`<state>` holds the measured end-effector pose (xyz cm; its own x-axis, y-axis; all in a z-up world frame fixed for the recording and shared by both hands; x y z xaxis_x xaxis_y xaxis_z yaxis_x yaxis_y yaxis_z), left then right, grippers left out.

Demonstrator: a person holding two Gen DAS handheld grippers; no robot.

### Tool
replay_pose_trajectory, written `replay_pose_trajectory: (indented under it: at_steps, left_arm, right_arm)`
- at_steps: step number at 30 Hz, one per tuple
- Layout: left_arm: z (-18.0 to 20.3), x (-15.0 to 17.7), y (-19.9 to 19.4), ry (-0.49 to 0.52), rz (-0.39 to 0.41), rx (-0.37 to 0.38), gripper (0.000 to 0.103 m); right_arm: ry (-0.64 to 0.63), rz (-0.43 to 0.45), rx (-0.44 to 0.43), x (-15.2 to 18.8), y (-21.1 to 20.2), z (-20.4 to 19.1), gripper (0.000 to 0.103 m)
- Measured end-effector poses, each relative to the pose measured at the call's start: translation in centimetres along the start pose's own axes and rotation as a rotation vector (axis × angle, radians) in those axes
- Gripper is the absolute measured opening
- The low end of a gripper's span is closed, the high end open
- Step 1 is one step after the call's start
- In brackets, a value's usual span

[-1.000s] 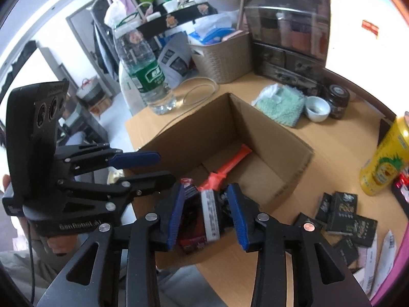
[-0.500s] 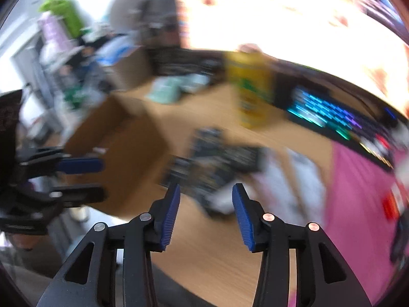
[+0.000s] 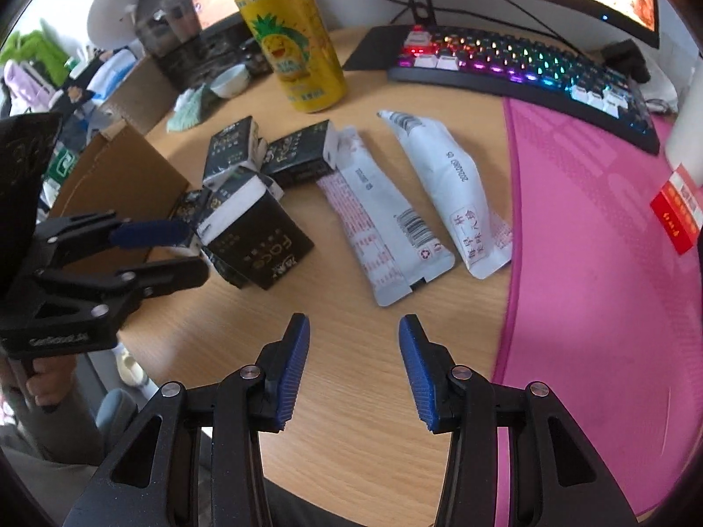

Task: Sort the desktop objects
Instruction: 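Move both open tools back over the tissue pack pile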

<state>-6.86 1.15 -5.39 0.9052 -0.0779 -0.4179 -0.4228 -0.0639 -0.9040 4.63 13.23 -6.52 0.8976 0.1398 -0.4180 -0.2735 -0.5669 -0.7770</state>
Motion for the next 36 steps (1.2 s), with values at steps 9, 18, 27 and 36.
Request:
replay_pose_trajectory:
  at_steps: [9,18,27,36]
  left_arm:
    - [0.0,-1.3,1.3,0.033,0.015,-0.052,0.065]
    - [1.3,-1.1,2.2,0.069,-0.015,-0.009,0.032]
    - [2.7,1.0,-0.2,0.099,0.002,0.026,0.038]
    - [0.4,1.4,1.0,0.030,-0.023,-0.013,0.057]
  right_arm:
    - [0.019,-0.015,-0.003,-0.3,1.2,0.4,0.044]
    - [0.026,-0.014,0.015,-0.2,0.9,0.8,0.044]
    - [0.044,-0.004,0.035,0.0,-0.1,1.9,0.044]
    - [-0.003,-0.011,0.030,-1.4,1.1,1.0,0.044]
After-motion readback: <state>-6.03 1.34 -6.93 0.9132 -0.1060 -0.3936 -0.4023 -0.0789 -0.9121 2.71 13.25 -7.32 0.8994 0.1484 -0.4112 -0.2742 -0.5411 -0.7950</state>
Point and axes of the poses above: each gripper's, at about its wrist camera, not at the fingertips, and y roughly the way its jaws point, z to its right, x to its underside, the point moved 4 cm from there along y, roughly the way its jaws point, and after that the axes turned 15 degrees about -x, right-handed, at the moved point
